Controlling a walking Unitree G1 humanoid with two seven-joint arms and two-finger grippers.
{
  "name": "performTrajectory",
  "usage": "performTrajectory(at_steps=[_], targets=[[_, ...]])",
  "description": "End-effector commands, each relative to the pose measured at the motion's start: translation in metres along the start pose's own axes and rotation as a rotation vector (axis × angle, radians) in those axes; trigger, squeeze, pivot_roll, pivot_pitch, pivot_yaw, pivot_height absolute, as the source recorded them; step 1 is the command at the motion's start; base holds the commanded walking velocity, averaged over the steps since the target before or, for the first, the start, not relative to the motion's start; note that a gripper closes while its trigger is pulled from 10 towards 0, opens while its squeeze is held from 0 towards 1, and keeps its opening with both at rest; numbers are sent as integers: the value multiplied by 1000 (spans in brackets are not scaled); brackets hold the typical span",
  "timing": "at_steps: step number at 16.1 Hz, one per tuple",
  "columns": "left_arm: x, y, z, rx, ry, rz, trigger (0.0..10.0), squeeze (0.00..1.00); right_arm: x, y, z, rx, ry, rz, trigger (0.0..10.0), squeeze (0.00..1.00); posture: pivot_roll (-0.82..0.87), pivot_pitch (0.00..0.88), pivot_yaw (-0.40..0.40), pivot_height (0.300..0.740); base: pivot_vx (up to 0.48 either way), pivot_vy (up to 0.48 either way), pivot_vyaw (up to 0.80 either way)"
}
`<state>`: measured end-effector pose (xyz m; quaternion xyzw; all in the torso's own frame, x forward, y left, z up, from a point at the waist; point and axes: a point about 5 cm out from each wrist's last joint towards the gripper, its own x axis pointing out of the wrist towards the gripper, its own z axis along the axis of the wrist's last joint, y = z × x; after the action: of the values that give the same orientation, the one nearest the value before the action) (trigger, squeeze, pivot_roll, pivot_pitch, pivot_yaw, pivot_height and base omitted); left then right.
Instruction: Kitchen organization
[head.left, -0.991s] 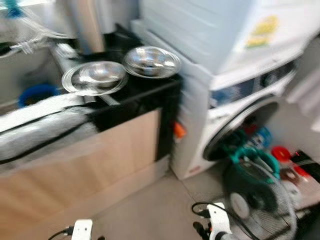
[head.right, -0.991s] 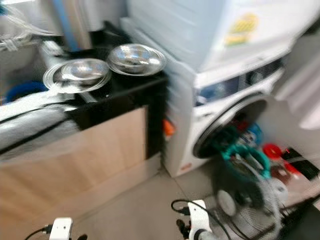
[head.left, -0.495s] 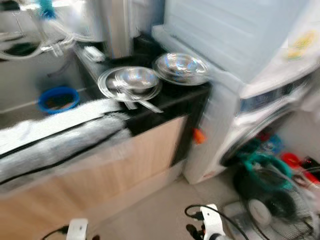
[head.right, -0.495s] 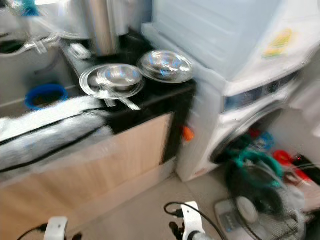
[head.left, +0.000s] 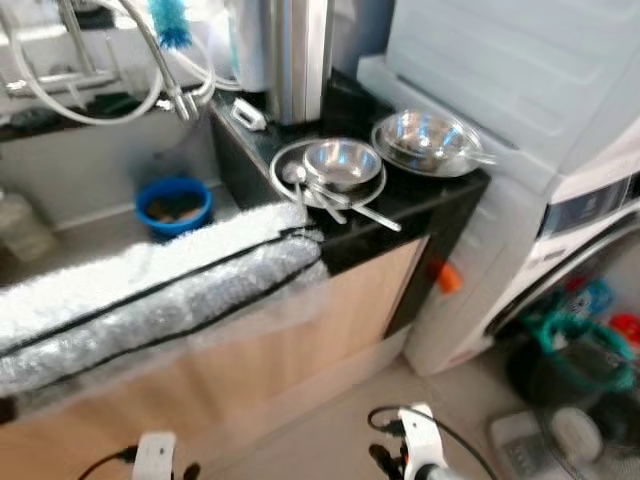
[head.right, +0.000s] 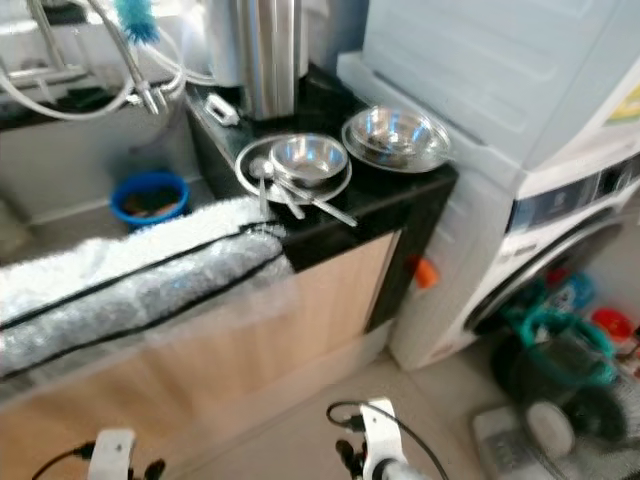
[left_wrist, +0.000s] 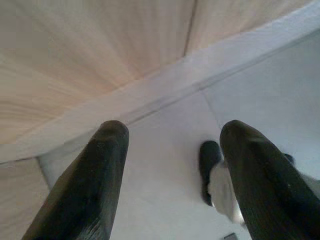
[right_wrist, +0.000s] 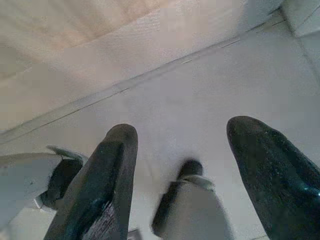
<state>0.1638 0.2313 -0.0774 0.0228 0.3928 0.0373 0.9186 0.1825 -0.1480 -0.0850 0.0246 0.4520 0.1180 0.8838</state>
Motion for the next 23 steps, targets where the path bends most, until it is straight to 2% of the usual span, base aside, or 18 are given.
performTrajectory(at_steps=[1,9,15,18,23], targets=[[-2,-6,-8,-5,21,-11,10000,0,-2,-6,-2,-9,7,-13,10000,0,44,49,-13,740,0,0,800],[-2,-15,-9,-9,12,-24,10000,0,-2,-7,-1,-2,4,-18,10000,0,35,58,-16,740,0,0,773],[-2,-19,-11,17,14,-54,10000,0,-3,-9,1,11,-47,-67,10000,0,20,36,-9,740,0,0,0],[-6,-2,-2,40,-82,-54,10000,0,-3,-11,5,23,-95,-91,10000,0,7,26,-4,740,0,0,0],[-21,15,14,8,-304,-9,10000,0,-5,-12,8,44,-155,-111,10000,0,16,8,-10,740,0,0,0]])
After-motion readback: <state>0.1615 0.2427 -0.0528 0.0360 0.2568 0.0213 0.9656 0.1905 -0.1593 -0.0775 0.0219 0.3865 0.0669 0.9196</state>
